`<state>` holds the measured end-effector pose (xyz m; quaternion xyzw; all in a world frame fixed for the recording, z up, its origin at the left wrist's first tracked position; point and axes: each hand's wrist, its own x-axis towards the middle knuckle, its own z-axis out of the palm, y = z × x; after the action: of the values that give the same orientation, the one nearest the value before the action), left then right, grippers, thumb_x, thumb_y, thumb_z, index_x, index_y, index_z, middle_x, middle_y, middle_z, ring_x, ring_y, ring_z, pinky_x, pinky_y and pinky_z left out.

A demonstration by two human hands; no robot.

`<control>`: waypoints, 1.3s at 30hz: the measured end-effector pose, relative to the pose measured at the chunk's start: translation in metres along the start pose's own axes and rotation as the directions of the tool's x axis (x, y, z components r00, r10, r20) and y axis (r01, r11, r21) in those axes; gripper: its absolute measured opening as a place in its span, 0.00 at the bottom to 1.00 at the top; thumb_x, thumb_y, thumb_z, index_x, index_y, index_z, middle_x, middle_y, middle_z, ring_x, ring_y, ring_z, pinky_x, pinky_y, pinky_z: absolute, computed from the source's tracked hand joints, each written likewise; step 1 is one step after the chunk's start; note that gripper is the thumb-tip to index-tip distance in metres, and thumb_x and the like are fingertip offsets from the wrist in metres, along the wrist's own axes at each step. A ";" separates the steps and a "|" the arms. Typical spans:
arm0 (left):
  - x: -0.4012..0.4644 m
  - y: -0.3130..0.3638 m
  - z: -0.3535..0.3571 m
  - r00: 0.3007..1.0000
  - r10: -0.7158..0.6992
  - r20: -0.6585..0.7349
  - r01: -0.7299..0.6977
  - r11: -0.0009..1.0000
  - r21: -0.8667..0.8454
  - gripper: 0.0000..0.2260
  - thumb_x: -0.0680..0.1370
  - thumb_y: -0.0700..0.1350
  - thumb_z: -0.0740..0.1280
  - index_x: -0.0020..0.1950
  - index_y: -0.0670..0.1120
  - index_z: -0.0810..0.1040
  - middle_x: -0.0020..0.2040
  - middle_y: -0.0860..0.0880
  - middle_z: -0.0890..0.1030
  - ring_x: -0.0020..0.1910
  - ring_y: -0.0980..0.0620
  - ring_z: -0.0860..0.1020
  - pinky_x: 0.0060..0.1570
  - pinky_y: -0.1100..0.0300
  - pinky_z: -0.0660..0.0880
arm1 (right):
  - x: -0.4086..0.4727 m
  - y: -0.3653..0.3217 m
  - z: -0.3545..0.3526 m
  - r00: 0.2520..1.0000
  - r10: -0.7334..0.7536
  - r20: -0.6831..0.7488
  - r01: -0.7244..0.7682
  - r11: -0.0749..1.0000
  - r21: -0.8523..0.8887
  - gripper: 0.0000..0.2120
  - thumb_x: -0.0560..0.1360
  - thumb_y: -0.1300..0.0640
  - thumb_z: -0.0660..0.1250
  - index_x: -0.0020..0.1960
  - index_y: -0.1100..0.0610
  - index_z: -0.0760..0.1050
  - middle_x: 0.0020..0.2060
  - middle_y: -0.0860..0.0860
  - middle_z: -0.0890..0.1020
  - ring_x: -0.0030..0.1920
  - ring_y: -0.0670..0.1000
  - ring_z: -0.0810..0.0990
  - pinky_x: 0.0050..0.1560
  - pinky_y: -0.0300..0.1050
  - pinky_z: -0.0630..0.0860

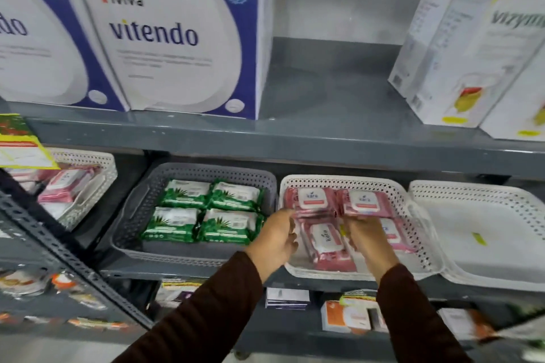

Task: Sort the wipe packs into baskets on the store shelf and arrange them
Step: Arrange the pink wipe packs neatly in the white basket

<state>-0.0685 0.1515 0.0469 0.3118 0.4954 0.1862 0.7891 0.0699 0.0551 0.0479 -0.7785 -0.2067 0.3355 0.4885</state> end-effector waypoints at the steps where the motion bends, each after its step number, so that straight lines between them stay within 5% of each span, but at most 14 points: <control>1: 0.002 -0.002 0.004 1.000 0.003 -0.026 -0.002 0.999 0.034 0.14 0.81 0.46 0.59 0.35 0.47 0.68 0.30 0.49 0.62 0.26 0.52 0.58 0.30 0.60 0.58 | 0.005 0.004 -0.003 0.997 0.064 0.034 -0.063 0.998 -0.011 0.10 0.79 0.60 0.64 0.39 0.60 0.76 0.22 0.48 0.79 0.25 0.48 0.77 0.29 0.43 0.78; 4: 0.004 -0.004 0.019 0.999 -0.028 0.021 0.026 0.997 0.077 0.16 0.81 0.53 0.59 0.41 0.45 0.76 0.31 0.45 0.74 0.23 0.50 0.72 0.24 0.65 0.69 | 0.015 0.017 -0.006 0.980 0.170 0.098 -0.166 0.985 -0.049 0.08 0.81 0.58 0.61 0.54 0.61 0.75 0.44 0.59 0.84 0.41 0.61 0.85 0.42 0.56 0.85; 7: 0.010 -0.001 0.030 0.998 -0.004 0.066 -0.009 0.981 0.194 0.25 0.81 0.59 0.55 0.56 0.41 0.81 0.51 0.39 0.84 0.49 0.40 0.82 0.49 0.51 0.78 | 0.018 0.023 -0.004 0.975 0.132 0.181 -0.123 0.991 -0.061 0.08 0.81 0.61 0.59 0.55 0.53 0.75 0.53 0.62 0.83 0.46 0.61 0.85 0.39 0.52 0.85; 9: 0.014 0.003 0.032 0.997 0.010 0.071 -0.027 0.971 0.238 0.29 0.82 0.62 0.50 0.55 0.41 0.81 0.54 0.39 0.83 0.54 0.40 0.81 0.51 0.52 0.76 | 0.019 0.023 -0.002 0.965 0.084 0.249 -0.055 0.991 -0.122 0.12 0.80 0.60 0.59 0.50 0.44 0.76 0.57 0.59 0.80 0.54 0.62 0.83 0.48 0.57 0.84; 12: 0.010 0.008 0.032 0.997 0.015 0.069 -0.030 0.974 0.223 0.30 0.83 0.62 0.46 0.47 0.43 0.79 0.43 0.43 0.84 0.44 0.45 0.80 0.38 0.60 0.75 | 0.020 0.022 -0.004 0.961 0.123 0.249 -0.079 0.981 -0.180 0.11 0.81 0.60 0.59 0.54 0.46 0.75 0.52 0.58 0.83 0.49 0.58 0.85 0.44 0.52 0.84; 15: -0.002 0.005 0.035 0.994 0.075 0.079 -0.080 0.995 0.060 0.29 0.84 0.59 0.47 0.56 0.41 0.80 0.49 0.39 0.85 0.48 0.43 0.83 0.46 0.56 0.79 | 0.029 0.020 -0.015 0.990 -0.031 0.137 0.078 0.933 -0.351 0.07 0.79 0.54 0.64 0.44 0.53 0.78 0.41 0.54 0.85 0.41 0.53 0.85 0.39 0.45 0.82; 18: -0.023 -0.004 0.031 0.983 0.077 0.165 -0.066 0.995 -0.069 0.26 0.83 0.56 0.51 0.55 0.39 0.80 0.42 0.40 0.85 0.38 0.44 0.85 0.37 0.58 0.82 | 0.039 0.023 -0.017 0.971 -0.191 0.141 0.234 0.871 -0.432 0.07 0.78 0.53 0.66 0.48 0.54 0.81 0.46 0.50 0.85 0.43 0.49 0.82 0.37 0.34 0.73; 20: -0.030 -0.008 0.029 0.970 0.052 0.238 -0.042 0.998 -0.046 0.25 0.82 0.57 0.53 0.59 0.39 0.80 0.47 0.39 0.85 0.44 0.41 0.84 0.46 0.52 0.81 | 0.041 0.025 -0.013 0.958 -0.196 0.210 0.272 0.857 -0.437 0.09 0.80 0.58 0.64 0.57 0.57 0.81 0.53 0.54 0.85 0.45 0.49 0.79 0.37 0.30 0.70; 24: -0.026 -0.008 0.025 0.980 0.055 0.192 -0.061 0.998 0.027 0.28 0.83 0.58 0.49 0.49 0.39 0.80 0.36 0.39 0.85 0.29 0.45 0.84 0.26 0.58 0.80 | 0.037 0.034 -0.007 0.942 -0.198 0.270 0.315 0.798 -0.513 0.14 0.78 0.61 0.64 0.63 0.59 0.78 0.59 0.55 0.83 0.54 0.55 0.82 0.36 0.28 0.72; 27: -0.012 -0.005 0.023 0.993 0.077 0.088 -0.071 0.995 -0.069 0.31 0.83 0.62 0.48 0.62 0.38 0.77 0.48 0.40 0.84 0.35 0.45 0.83 0.30 0.58 0.78 | 0.035 0.043 -0.004 0.947 -0.227 0.227 0.314 0.803 -0.506 0.15 0.76 0.59 0.68 0.61 0.61 0.79 0.55 0.61 0.84 0.49 0.57 0.83 0.50 0.44 0.79; 30: 0.004 -0.009 0.019 0.984 0.162 0.070 -0.170 0.977 0.128 0.24 0.84 0.55 0.52 0.70 0.37 0.69 0.51 0.46 0.82 0.39 0.52 0.80 0.34 0.60 0.75 | 0.030 0.047 -0.002 0.925 -0.328 0.193 0.380 0.790 -0.481 0.15 0.74 0.58 0.71 0.61 0.54 0.80 0.54 0.53 0.84 0.48 0.49 0.80 0.53 0.39 0.73; 32: 0.005 -0.017 0.015 0.960 0.263 0.101 -0.274 0.787 0.553 0.17 0.84 0.48 0.57 0.69 0.40 0.72 0.48 0.48 0.82 0.37 0.53 0.80 0.34 0.65 0.75 | 0.032 0.048 -0.004 0.901 -0.393 0.184 0.432 0.778 -0.456 0.16 0.74 0.60 0.72 0.62 0.54 0.80 0.55 0.51 0.83 0.54 0.52 0.81 0.54 0.38 0.72; 34: 0.009 -0.023 0.013 0.925 0.308 0.222 -0.343 0.428 0.836 0.17 0.82 0.43 0.59 0.71 0.44 0.73 0.61 0.45 0.78 0.53 0.47 0.80 0.50 0.60 0.75 | 0.035 0.047 -0.008 0.875 -0.400 0.273 0.484 0.736 -0.473 0.20 0.75 0.58 0.71 0.67 0.55 0.77 0.63 0.50 0.79 0.63 0.53 0.78 0.61 0.38 0.68; 39: 0.030 -0.025 0.014 0.840 0.388 0.379 -0.363 -0.117 0.924 0.19 0.78 0.34 0.59 0.69 0.40 0.73 0.68 0.41 0.74 0.66 0.42 0.73 0.66 0.55 0.69 | 0.051 0.048 -0.013 0.813 -0.300 0.499 0.573 0.568 -0.591 0.25 0.78 0.58 0.67 0.74 0.52 0.68 0.77 0.49 0.64 0.76 0.52 0.63 0.74 0.44 0.59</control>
<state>-0.0433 0.1465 0.0145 0.8914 0.3769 0.0070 0.2516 0.1138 0.0588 -0.0079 -0.7563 -0.5914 0.2238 0.1681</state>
